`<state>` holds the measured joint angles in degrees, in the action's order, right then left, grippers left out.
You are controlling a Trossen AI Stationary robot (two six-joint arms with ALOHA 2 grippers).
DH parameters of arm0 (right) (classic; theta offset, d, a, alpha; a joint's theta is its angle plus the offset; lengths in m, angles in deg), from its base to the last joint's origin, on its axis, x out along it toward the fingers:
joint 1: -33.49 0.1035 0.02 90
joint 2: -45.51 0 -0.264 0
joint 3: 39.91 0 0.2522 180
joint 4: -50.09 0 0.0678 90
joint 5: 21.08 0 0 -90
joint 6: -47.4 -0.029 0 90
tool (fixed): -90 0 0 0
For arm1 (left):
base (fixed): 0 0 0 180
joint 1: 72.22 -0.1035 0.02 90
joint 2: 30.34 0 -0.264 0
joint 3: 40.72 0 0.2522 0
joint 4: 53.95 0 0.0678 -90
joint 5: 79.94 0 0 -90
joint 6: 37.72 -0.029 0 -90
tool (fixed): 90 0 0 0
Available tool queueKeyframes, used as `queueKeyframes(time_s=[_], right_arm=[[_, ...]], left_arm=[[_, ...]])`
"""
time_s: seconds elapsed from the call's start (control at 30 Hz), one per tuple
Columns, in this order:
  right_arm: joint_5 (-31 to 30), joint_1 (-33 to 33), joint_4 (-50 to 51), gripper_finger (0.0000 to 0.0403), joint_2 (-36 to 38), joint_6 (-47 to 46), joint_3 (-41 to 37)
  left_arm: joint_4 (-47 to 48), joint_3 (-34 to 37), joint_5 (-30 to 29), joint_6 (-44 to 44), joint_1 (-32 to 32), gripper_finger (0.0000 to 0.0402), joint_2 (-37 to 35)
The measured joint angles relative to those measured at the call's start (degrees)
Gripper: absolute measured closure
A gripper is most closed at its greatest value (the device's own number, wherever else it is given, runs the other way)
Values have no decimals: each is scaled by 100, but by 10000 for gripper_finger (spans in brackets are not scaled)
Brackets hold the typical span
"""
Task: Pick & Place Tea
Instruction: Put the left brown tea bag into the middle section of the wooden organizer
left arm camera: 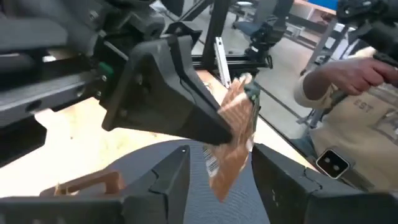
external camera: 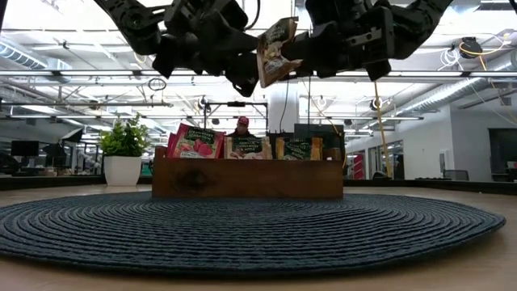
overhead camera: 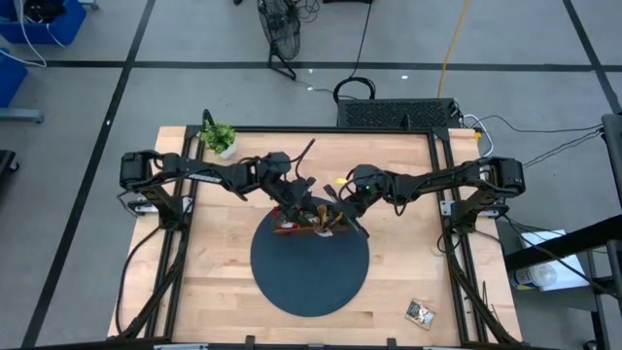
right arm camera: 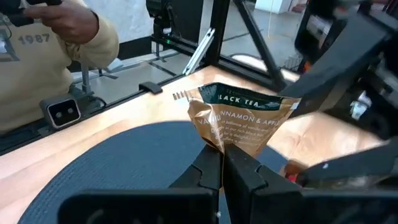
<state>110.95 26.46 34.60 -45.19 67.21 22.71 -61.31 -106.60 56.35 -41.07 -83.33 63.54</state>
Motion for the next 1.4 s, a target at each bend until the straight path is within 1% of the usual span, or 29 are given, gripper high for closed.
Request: queueKeyframes(time_s=[0.13, 0.47, 0.6, 0.67, 0.77, 0.8, 0.9, 1.0, 1.1, 1.17, 1.27, 1.37, 1.4], right_arm=[[-1, 0, 81, 401, 0, -2, 0], [1, 0, 80, 401, 0, -70, 0], [1, 0, 89, 401, 0, -70, 0], [1, 0, 93, 401, 0, -70, 0], [1, 0, 114, 401, 0, -71, 0], [1, 0, 122, 401, 0, -75, 0], [3, 0, 121, 401, 0, -136, -2], [18, 2, 121, 401, 0, -201, -4], [39, 10, 155, 401, 0, -250, -4], [238, 37, 191, 401, 0, -163, -4], [727, 117, 112, 401, 2, -87, -4], [948, 164, -30, 401, 2, -92, -4], [1035, 159, -73, 401, 2, -95, -4]], left_arm=[[123, 0, -31, 32, 5, 242, 0], [28, 0, -33, 254, 5, 286, 0], [33, 0, -161, 202, 31, 308, 0], [45, 0, -316, 98, 76, 328, 0], [104, 0, -745, -139, 193, 381, 0], [115, 0, -893, -207, 235, 391, 0], [188, -4, -1345, -412, 377, 397, -2], [270, -4, -1486, -401, 438, 396, -4], [332, -4, -1291, -247, 390, 389, -4], [364, -4, -849, -252, 326, 380, -4], [251, -4, -71, -169, 236, 361, -85], [-240, -7, 725, 223, 217, 334, -139], [-366, -6, 786, 424, 218, 324, -151]])
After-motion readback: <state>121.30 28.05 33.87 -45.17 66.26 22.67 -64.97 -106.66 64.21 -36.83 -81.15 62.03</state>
